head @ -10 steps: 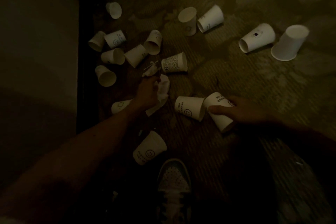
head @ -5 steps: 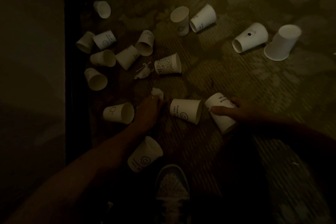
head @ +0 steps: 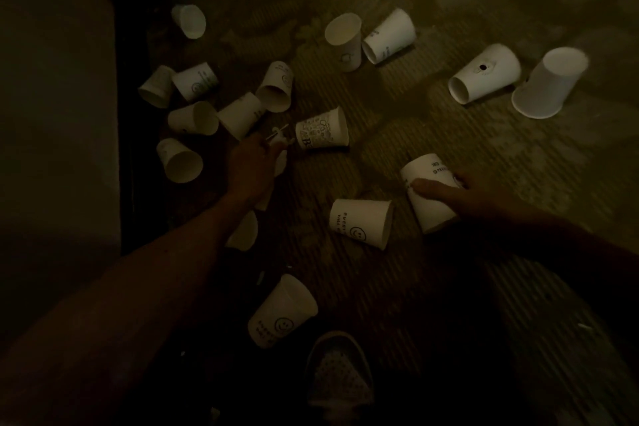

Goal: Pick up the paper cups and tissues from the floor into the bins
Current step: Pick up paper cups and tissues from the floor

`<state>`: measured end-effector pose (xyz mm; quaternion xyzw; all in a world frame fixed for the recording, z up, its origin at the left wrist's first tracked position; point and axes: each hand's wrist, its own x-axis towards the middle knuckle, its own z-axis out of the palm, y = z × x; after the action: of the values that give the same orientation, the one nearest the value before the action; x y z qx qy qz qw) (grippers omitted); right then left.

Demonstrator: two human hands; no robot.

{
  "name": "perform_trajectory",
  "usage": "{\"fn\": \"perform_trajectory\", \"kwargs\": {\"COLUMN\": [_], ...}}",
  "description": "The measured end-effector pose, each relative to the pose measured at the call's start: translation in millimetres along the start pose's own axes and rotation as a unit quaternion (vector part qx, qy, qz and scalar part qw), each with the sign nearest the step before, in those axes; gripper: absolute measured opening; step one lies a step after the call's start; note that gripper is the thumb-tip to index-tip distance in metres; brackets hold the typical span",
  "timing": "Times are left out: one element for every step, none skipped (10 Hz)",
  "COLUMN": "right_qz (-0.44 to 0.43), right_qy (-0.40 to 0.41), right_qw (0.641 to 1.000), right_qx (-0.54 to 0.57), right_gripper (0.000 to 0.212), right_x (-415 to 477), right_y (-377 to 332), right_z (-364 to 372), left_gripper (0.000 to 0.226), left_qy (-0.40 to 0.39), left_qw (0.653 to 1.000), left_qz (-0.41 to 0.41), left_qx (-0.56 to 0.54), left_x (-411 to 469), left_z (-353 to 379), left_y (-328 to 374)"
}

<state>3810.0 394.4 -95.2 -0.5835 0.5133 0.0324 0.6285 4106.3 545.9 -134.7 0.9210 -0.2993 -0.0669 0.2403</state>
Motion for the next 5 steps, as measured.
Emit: {"fn": "perform_trajectory", "kwargs": {"right_qz": [0.004,-0.003,-0.005,-0.001,-0.007], "right_qy": [0.008,0.006,0.028,0.038,0.036], "right_qw": [1.000,1.000,0.999,0.999,0.999], "right_qx": [-0.003,-0.013,-0.038,-0.027,-0.029], "right_gripper": [0.098,0.096,0.089,0.074,0.070], "right_x": [6,10,13,11,8], "right_y": [-3,-6,-4,-1,0], "right_z": [2,6,8,9,8], "left_gripper": [0.038,0.060,0.072,0.063,0.058], "left_qy": [-0.035,-0.110,-0.196,-0.183,-0.158], "left_qw": [0.999,0.992,0.973,0.962,0.972], "left_qz": [-0.008,-0.019,-0.021,0.006,0.005], "left_qx": [0.005,0.057,0.117,0.203,0.172], "left_x": [16,34,49,50,36], "left_z": [6,11,17,24,26], "left_y": [-5,-6,-5,-8,-1]}}
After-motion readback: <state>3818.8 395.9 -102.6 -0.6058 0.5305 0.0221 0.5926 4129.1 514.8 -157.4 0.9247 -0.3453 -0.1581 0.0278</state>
